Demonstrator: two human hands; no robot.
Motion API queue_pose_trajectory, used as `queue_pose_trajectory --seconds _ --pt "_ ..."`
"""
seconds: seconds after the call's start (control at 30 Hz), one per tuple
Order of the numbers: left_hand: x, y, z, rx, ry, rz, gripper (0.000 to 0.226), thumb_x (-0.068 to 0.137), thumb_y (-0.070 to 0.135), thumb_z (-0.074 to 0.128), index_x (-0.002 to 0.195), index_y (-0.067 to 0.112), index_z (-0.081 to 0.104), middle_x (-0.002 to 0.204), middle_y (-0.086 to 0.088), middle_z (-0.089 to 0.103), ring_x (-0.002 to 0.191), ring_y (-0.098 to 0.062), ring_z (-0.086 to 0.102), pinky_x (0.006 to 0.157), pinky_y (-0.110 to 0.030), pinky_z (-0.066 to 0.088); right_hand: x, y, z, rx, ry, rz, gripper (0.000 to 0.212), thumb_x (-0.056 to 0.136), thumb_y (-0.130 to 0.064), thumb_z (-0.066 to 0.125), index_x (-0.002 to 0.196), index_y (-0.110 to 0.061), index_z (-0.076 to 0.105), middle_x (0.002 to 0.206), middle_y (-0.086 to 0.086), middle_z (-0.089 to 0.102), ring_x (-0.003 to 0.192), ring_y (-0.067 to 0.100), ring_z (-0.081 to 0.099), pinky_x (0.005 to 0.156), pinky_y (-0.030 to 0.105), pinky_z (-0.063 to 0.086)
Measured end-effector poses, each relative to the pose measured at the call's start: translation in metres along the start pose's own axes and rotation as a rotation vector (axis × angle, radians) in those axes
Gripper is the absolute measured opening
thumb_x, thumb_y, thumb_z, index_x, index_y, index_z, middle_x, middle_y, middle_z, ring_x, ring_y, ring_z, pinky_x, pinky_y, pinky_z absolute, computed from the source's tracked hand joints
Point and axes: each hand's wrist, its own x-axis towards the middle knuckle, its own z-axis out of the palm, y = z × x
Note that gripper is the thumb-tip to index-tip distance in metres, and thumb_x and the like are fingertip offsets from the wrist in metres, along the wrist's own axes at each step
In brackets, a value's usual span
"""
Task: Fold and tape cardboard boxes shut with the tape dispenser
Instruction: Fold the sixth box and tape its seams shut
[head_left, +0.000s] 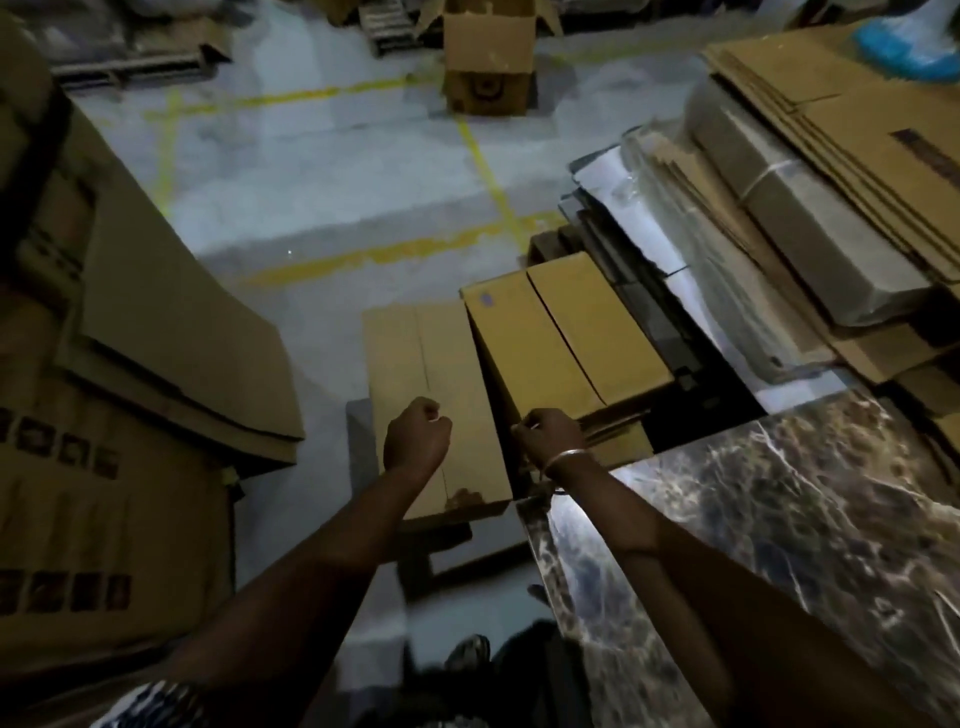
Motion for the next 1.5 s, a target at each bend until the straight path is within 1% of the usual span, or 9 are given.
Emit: queue_pose_trajectory --seconds 0.2,0.53,0.67,0.77,0.87,1.0,1.23,1.4,1.5 --pt "0.061 -0.027 -0.007 0.036 0.033 -0.061 0.033 0.096 0.022 0.057 0.129 0.015 0.060 0.124 -0.007 0.066 0.097 -0.021 0.058 0.076 -0.026 0.041 0.067 -0.011 0.032 -0.048 -0.063 0.076 0.029 0.091 -0.029 0.064 0.108 -0.007 0.072 0.108 0.017 0.071 0.101 0.033 0.066 0.083 0.032 0.050" --pt "0.203 -0.110 0.021 0.066 -0.070 -0.253 0.058 0.091 0.020 0.062 0.145 0.010 0.043 0.141 -0.012 0.052 0.126 -0.033 0.052 0.102 -0.037 0.046 0.209 0.001 0.109 -0.177 -0.126 0.270 0.044 0.090 -0.031 0.069 0.125 -0.005 0.063 0.124 0.018 0.065 0.113 0.035 0.062 0.087 0.033 0.050" --pt "0.249 -0.176 0.043 0.049 -0.014 -0.378 0.073 0.069 0.033 0.060 0.136 0.008 0.044 0.129 -0.016 0.059 0.113 -0.039 0.059 0.091 -0.052 0.056 0.245 0.012 0.138 -0.180 -0.164 0.366 0.054 0.091 -0.030 0.068 0.135 -0.002 0.053 0.136 0.020 0.058 0.122 0.037 0.057 0.097 0.040 0.050" --pt "0.269 -0.214 0.060 0.033 -0.056 -0.486 0.070 0.075 0.036 0.064 0.136 0.005 0.047 0.130 -0.017 0.060 0.112 -0.040 0.061 0.090 -0.051 0.056 0.261 0.018 0.160 -0.187 -0.255 0.430 0.057 0.091 -0.037 0.069 0.133 -0.001 0.055 0.132 0.016 0.061 0.117 0.035 0.060 0.092 0.038 0.051" --pt "0.264 -0.202 0.054 -0.003 -0.088 -0.531 0.064 0.087 0.033 0.071 0.139 0.003 0.050 0.134 -0.019 0.059 0.118 -0.040 0.058 0.096 -0.044 0.052 0.268 0.026 0.174 -0.197 -0.202 0.497 0.067 0.091 -0.035 0.068 0.143 -0.003 0.042 0.136 0.021 0.058 0.119 0.039 0.060 0.092 0.041 0.053" --pt "0.255 -0.196 0.044 -0.085 -0.114 -0.492 0.049 0.088 0.025 0.073 0.131 0.008 0.059 0.125 -0.013 0.066 0.111 -0.035 0.063 0.091 -0.038 0.051 0.262 0.028 0.177 -0.355 -0.098 0.411 0.047 0.096 -0.015 0.058 0.139 -0.005 0.042 0.132 0.023 0.059 0.120 0.041 0.060 0.094 0.047 0.053" --pt "0.226 -0.158 -0.018 -0.247 -0.021 -0.323 0.045 0.091 0.020 0.071 0.132 0.011 0.058 0.115 -0.004 0.064 0.103 -0.025 0.058 0.088 -0.036 0.044 0.231 -0.021 0.151 -0.106 -0.021 0.287 0.068 0.087 -0.028 0.077 0.142 -0.010 0.043 0.136 0.018 0.057 0.124 0.036 0.056 0.099 0.040 0.048" --pt "0.213 -0.109 -0.084 -0.400 -0.035 -0.267 0.060 0.079 0.031 0.079 0.135 0.016 0.060 0.123 -0.009 0.067 0.109 -0.034 0.062 0.099 -0.053 0.050 0.196 -0.073 0.104 0.017 0.041 0.196 0.066 0.087 -0.035 0.077 0.141 -0.012 0.045 0.138 0.015 0.057 0.124 0.035 0.056 0.098 0.041 0.050" --pt "0.203 -0.066 -0.123 -0.488 -0.074 -0.200 0.042 0.089 0.013 0.071 0.129 0.018 0.060 0.114 -0.004 0.067 0.099 -0.026 0.065 0.081 -0.038 0.055 0.169 -0.105 0.072 0.078 0.093 0.158 0.066 0.085 -0.040 0.077 0.138 -0.014 0.049 0.133 0.014 0.061 0.121 0.035 0.059 0.097 0.044 0.052"
